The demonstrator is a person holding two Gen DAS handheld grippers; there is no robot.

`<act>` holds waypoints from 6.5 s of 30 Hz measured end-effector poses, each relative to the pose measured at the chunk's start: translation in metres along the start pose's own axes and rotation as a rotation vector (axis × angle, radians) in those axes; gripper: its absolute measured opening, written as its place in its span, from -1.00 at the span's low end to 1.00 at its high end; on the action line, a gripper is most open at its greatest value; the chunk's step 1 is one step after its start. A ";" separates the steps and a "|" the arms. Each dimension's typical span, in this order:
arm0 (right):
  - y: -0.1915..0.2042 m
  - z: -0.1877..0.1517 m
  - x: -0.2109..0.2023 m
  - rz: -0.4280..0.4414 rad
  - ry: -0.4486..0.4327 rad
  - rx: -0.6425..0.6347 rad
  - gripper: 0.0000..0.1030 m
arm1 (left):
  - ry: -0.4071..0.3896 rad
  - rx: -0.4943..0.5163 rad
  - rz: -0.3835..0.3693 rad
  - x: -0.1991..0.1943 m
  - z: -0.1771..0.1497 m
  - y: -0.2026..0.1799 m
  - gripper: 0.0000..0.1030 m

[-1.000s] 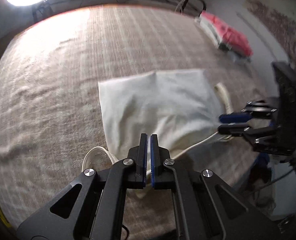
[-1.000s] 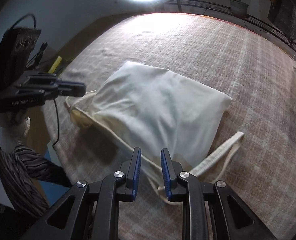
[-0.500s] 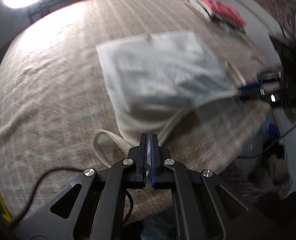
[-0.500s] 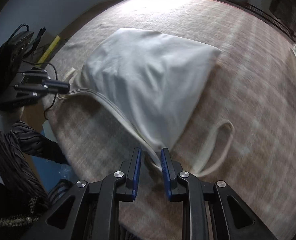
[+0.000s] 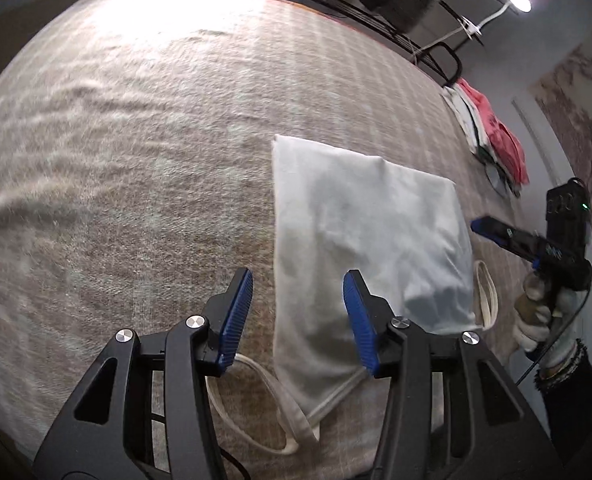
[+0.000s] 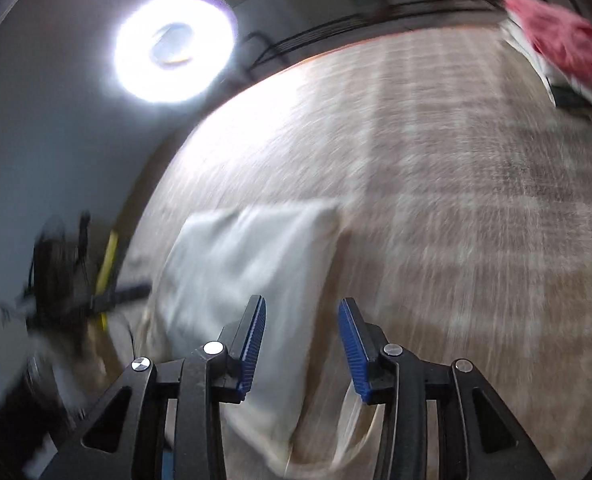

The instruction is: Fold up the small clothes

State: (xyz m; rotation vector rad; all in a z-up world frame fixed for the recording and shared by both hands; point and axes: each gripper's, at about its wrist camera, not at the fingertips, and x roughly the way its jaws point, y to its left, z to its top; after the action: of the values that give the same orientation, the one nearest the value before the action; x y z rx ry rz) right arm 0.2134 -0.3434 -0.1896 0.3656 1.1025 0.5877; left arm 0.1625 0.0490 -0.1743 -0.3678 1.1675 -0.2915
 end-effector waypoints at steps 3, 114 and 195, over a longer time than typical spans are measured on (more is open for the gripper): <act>-0.017 0.020 0.018 0.000 -0.031 0.075 -0.27 | 0.007 0.001 0.010 0.006 -0.001 0.002 -0.07; -0.034 0.030 -0.140 -0.109 -0.242 -0.017 -0.93 | -0.147 0.199 -0.213 0.048 0.082 -0.223 -0.90; -0.024 0.042 -0.340 -0.514 -0.633 -0.074 -0.12 | -0.513 0.587 -0.146 -0.073 0.042 -0.410 0.37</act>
State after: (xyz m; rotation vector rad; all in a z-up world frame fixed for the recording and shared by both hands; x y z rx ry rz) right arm 0.1478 -0.5692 0.0609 0.1694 0.5238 0.0372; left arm 0.1618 -0.2860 0.0761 -0.0009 0.5144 -0.6083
